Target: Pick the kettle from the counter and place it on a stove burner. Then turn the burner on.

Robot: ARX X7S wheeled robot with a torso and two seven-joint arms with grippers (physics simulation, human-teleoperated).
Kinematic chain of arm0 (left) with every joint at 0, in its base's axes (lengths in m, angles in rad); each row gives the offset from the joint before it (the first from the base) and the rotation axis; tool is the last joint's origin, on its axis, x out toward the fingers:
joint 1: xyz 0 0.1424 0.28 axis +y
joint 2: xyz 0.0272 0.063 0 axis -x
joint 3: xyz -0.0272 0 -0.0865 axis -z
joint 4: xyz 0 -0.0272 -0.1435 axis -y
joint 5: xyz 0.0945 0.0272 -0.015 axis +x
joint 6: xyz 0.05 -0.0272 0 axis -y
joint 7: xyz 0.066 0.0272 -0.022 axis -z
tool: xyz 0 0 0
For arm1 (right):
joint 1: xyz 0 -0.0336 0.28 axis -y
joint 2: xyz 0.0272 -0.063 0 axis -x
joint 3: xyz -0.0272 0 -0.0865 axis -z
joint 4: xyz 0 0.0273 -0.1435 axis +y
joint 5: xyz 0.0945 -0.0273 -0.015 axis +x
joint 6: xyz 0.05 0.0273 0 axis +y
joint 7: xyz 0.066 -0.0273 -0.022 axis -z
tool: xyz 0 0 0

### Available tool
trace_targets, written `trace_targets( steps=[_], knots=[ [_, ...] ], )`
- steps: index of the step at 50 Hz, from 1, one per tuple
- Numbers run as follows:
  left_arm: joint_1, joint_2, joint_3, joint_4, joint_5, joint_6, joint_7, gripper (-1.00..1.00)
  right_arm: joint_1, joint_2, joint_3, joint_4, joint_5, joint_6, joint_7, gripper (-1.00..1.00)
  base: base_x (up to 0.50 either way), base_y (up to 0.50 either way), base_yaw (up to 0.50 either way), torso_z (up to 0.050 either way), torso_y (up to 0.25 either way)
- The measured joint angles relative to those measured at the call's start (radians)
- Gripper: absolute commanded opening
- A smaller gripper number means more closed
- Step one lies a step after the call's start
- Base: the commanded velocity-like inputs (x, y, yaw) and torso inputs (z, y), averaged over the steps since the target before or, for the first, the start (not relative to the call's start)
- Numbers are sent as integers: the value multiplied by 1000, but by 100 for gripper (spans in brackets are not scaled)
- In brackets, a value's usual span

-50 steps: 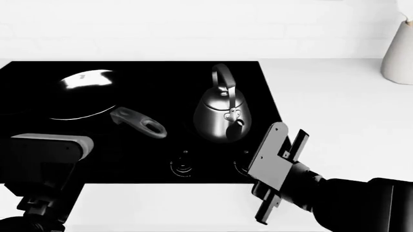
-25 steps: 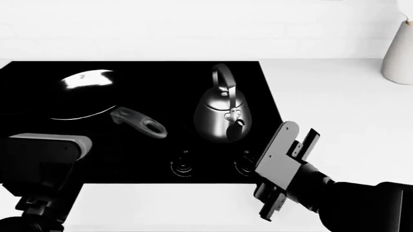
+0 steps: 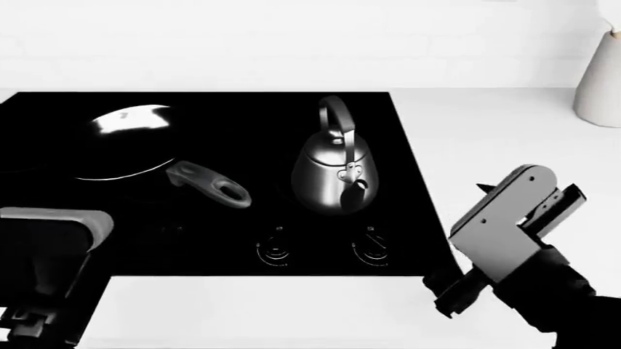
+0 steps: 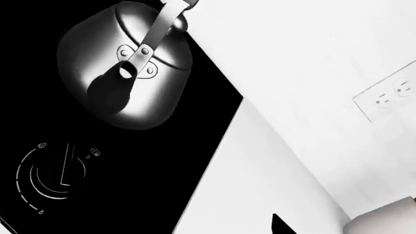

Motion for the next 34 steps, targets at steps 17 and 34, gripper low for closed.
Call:
trace_targets(
  steps=[17,34],
  knots=[
    [270,-37,-267,105,-50,156,138,100,-110,-14,470,-204,681,191,509,100,0,0,0,0,0],
    [435,-83,-559,166,-201,247,173,100,-777,17,1943,-253,1550,420,849,100,0,0,0,0,0]
  ],
)
